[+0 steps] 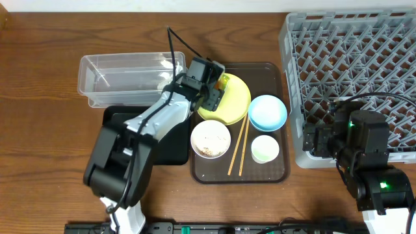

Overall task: Sort waste into correct bins and load items into the dishwasher rack
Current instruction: 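Grasp the snack wrapper with the left gripper, drop it in the container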

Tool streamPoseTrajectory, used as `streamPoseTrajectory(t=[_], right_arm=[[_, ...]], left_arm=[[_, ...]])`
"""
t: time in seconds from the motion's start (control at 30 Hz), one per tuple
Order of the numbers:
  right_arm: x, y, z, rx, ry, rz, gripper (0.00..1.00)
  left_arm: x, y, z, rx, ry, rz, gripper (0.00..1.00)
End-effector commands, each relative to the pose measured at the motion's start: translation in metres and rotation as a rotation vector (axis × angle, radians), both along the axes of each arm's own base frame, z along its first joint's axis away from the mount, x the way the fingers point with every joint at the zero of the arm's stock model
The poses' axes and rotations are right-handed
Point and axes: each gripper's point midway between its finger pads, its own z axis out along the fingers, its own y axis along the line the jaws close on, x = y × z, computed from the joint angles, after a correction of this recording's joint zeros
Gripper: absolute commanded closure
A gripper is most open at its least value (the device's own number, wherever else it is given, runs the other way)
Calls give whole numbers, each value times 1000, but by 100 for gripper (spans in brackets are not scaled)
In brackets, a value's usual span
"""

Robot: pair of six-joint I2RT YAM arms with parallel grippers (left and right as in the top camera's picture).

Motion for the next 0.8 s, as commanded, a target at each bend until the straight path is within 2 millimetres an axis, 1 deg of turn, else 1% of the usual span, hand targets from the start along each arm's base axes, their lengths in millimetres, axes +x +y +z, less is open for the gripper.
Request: streamPoseTrajectory(t=[0.0,0.2,0.23,0.3,0.37,0.43,0.5,0.53,0.57,0.6,0.67,0.77], right_arm=[[2,0,10,14,-23,-8,1],[1,0,9,14,-20,-8,1],[1,0,9,14,-20,-8,1],[1,0,9,14,-20,-8,1],[1,0,9,14,-19,-8,1],[1,0,8,13,-16,-8,1],[0,0,8,13,-14,-8,1],[0,0,8,13,-13,-8,1],[0,0,8,13,-12,-8,1],[0,0,7,12,-9,-8,1],[-1,0,6,12,-4,-8,1],[-2,0,6,11,1,-8,1]], left_arm=[[1,6,-14,39,14,5,28],[-7,5,-29,45,59,-6,28],[-8,5,-31,48,65,-8,30],[-12,5,-34,56,81,-12,40],[-17,5,-37,64,99,-17,47],[-21,3,-38,71,111,-24,60],[-23,1,-38,72,112,-29,76],[-22,0,-37,71,109,-32,86],[-22,-1,-36,69,105,-34,92],[-22,-2,-32,66,98,-35,94],[-20,-3,-19,51,77,-28,94],[-14,-3,16,-2,18,14,94]])
